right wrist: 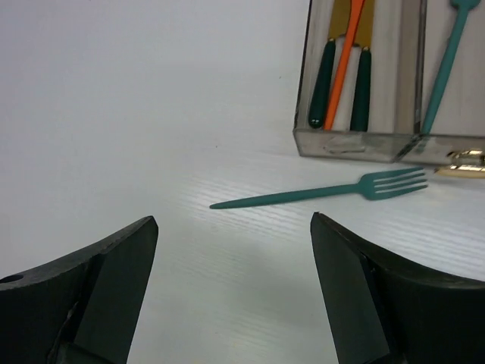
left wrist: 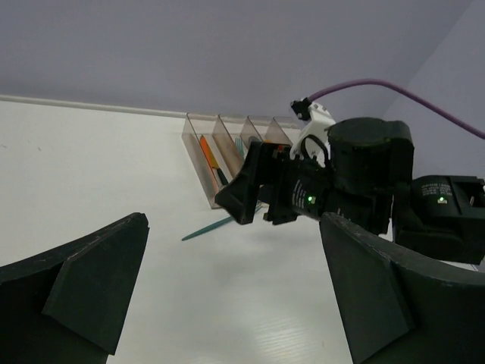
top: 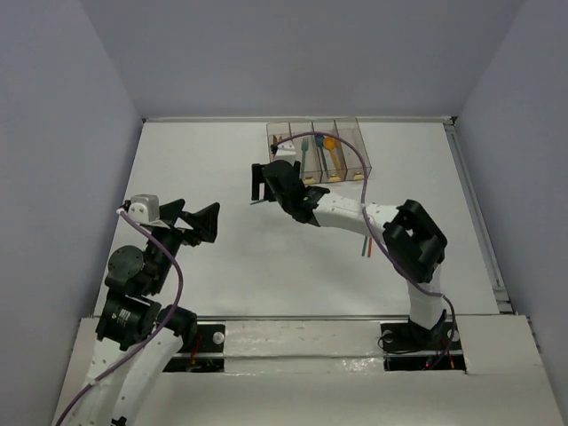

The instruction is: Sort the eating utensils into containers

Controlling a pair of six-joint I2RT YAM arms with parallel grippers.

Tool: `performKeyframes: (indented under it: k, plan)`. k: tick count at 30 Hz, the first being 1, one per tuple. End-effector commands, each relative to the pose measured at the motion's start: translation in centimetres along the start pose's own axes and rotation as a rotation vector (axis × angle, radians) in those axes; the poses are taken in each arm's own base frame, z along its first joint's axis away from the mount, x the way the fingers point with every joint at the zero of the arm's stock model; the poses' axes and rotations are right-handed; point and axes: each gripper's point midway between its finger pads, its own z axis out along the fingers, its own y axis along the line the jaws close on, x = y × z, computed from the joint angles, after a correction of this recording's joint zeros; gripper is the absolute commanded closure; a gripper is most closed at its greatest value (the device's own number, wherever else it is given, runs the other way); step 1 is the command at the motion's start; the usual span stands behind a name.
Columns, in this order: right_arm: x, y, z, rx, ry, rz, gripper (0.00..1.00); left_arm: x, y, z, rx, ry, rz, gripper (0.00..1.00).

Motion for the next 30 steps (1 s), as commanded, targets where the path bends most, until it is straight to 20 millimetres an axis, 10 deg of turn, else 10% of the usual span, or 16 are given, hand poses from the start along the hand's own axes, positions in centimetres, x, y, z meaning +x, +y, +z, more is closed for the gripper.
performKeyframes:
  k: [1,30]
  plan:
    - [1.2,-2.0,1.1,0.187,-0.067,0.144,0.12,-3.5,-1.3,-0.9,0.047,-0.107,0.001,0.01]
    - [8.7,-4.9,5.9,0.469,-0.023,0.369,0.21,-4.3,-2.7,-2.5,0.115,-0.136,-0.015,0.01]
